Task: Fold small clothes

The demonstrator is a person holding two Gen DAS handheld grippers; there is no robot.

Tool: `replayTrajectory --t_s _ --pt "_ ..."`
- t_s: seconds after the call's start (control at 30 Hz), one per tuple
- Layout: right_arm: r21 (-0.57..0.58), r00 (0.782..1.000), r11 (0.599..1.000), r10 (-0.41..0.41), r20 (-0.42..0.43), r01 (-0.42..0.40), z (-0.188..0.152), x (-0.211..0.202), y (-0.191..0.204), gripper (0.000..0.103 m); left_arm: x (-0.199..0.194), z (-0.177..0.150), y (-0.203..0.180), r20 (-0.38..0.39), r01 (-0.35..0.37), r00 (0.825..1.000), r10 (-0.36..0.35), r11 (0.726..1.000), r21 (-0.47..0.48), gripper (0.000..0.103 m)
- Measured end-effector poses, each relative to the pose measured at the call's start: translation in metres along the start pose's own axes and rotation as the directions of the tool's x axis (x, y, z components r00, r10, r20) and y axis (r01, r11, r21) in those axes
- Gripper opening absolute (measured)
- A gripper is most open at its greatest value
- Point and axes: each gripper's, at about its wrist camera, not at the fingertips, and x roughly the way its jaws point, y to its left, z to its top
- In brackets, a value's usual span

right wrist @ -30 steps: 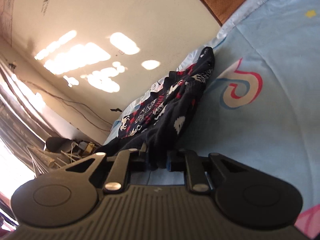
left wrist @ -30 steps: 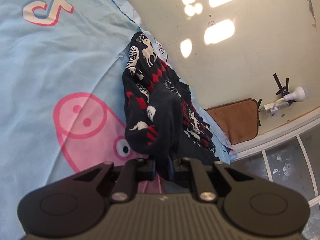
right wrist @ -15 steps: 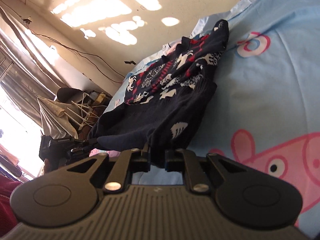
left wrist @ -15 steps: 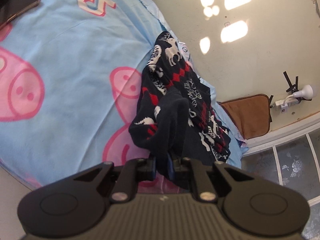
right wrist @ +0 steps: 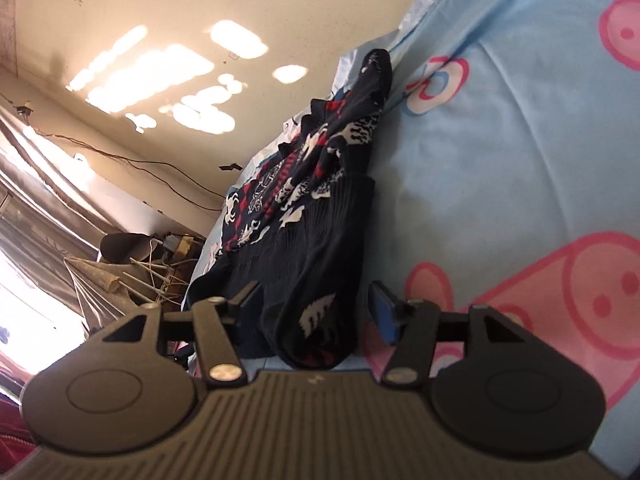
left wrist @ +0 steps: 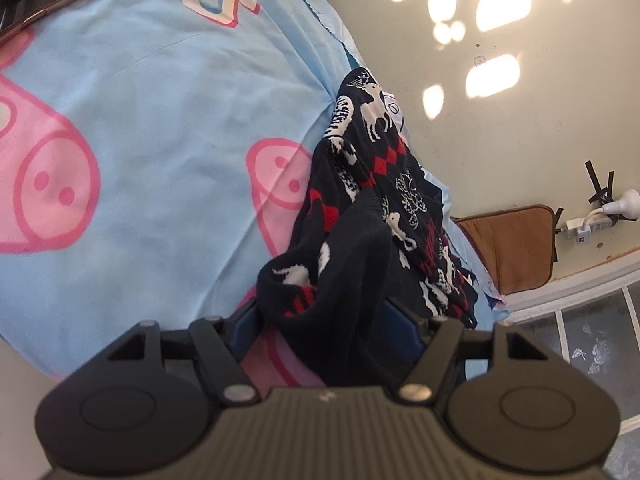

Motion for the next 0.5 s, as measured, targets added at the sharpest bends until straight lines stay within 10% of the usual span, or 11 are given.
replayTrajectory --t_s 0.03,0.1,0.17,0.5 --pt "0.009 1.000 1.000 0.004 -0.025 -0.003 -0.001 0.006 -0.001 0.059 0.001 -0.001 -0.002 -0.004 0.004 1.000 -0.004 1.000 0.012 0.060" --pt "-0.023 0.999 0.999 0.022 -0.049 -0.023 -0.005 0.013 0.004 0.052 0.008 -0.002 -0.003 -0.045 0.025 0.999 -0.024 0.999 0.027 0.016" --pt "-0.057 0.994 0.998 0.035 -0.100 -0.041 -0.008 0.025 0.012 0.021 0.009 -0.003 -0.002 -0.056 0.059 0.997 -0.058 0.998 0.015 0.015" --pt "-0.062 0.977 0.980 0.193 0.093 -0.188 0.063 0.028 0.036 0.011 0.016 0.057 -0.036 0.054 0.271 0.962 -0.269 0.962 -0.036 0.013"
